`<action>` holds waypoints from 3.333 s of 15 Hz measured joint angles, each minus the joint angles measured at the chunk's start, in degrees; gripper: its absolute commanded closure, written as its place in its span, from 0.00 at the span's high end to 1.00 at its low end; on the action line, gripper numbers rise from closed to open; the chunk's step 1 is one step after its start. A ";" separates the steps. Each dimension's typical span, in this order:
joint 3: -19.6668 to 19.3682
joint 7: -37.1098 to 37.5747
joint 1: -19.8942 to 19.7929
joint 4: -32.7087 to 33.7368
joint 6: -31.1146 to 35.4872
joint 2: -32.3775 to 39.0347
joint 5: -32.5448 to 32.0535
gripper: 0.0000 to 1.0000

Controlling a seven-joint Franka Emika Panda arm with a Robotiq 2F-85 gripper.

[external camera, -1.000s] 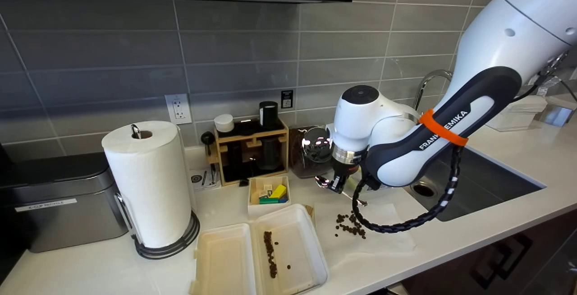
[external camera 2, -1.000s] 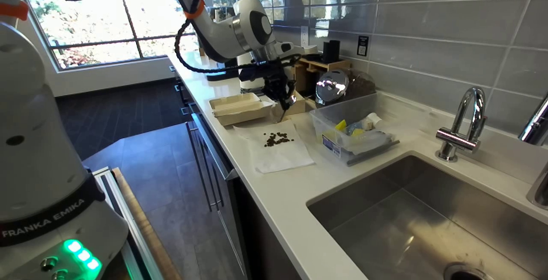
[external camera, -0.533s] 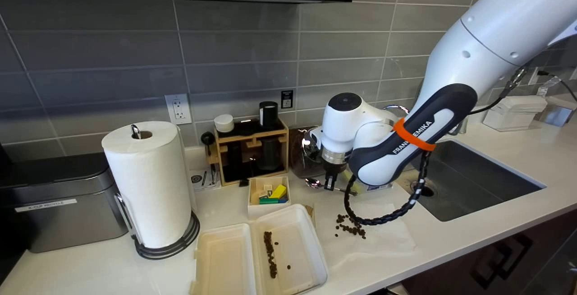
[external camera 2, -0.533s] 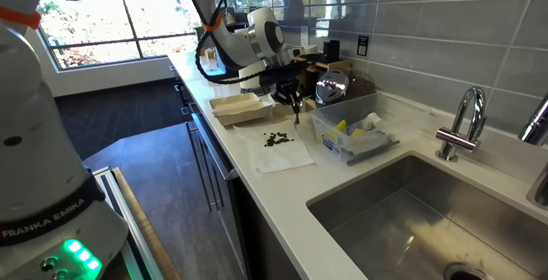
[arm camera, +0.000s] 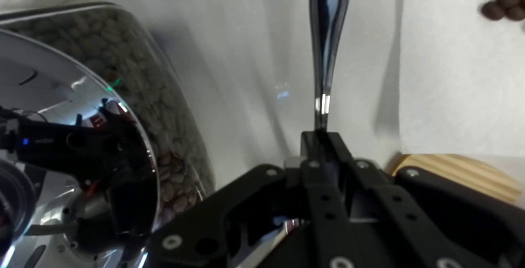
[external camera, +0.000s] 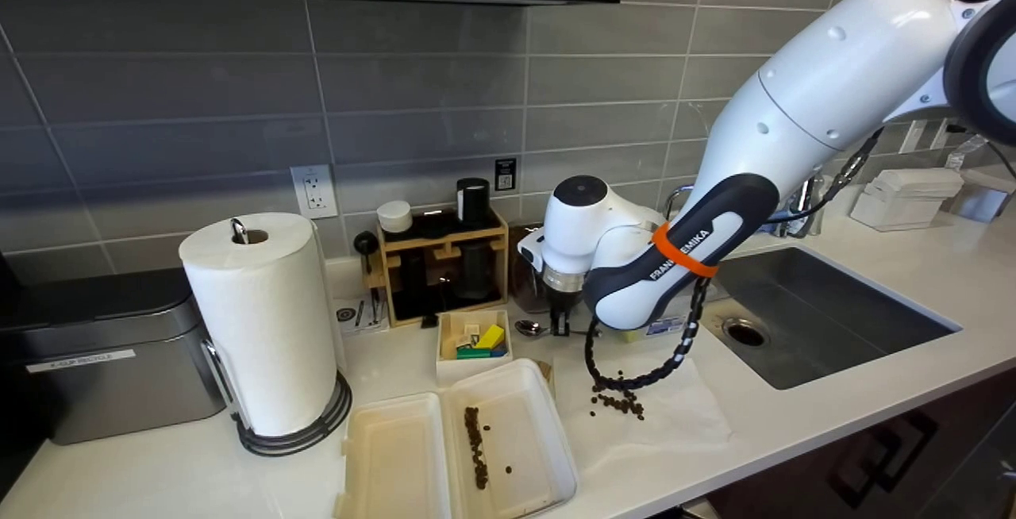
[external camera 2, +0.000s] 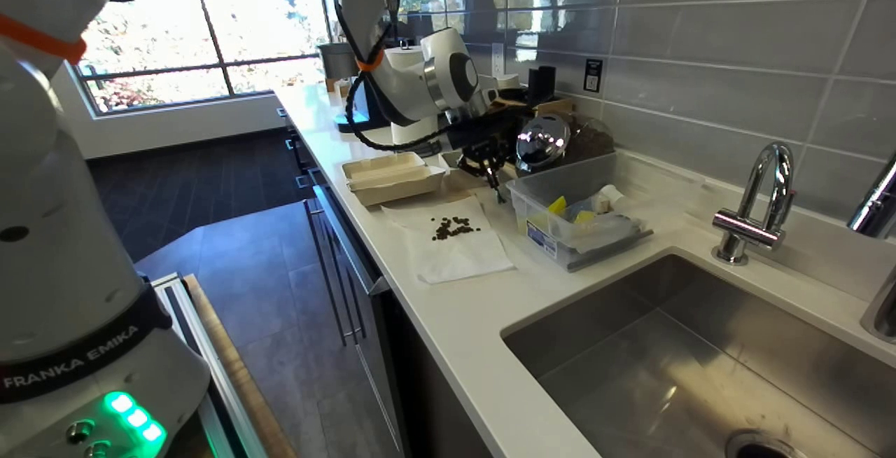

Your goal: Put the spoon directly on the counter

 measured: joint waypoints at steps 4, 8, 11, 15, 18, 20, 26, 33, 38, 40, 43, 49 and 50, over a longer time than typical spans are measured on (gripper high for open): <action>1.18 -3.72 -2.16 2.24 0.00 2.44 0.15 0.02; 2.88 -7.36 -4.53 4.06 0.24 4.56 0.66 0.02; 3.91 -9.40 -5.61 5.33 0.25 5.98 1.34 0.02; 4.96 -11.13 -6.43 5.88 0.24 6.44 2.54 0.49; 5.53 -11.52 -6.61 5.98 0.24 6.55 3.86 0.71; 5.82 -11.53 -6.58 6.16 0.24 6.23 4.32 0.86; 6.86 -8.13 -6.29 3.58 -1.76 2.24 8.72 1.00; 5.41 5.52 -6.30 -5.78 -4.98 -8.69 14.34 1.00; 5.42 11.53 -6.14 -14.57 -8.83 -17.60 18.55 1.00; 5.40 14.88 -5.91 -18.47 -10.68 -22.12 19.38 1.00; 5.36 18.28 -5.81 -25.17 -11.83 -29.71 21.19 1.00; 5.51 28.19 -5.86 -40.32 -11.94 -48.19 25.91 1.00; 5.51 30.58 -6.09 -42.58 -11.93 -51.54 25.90 1.00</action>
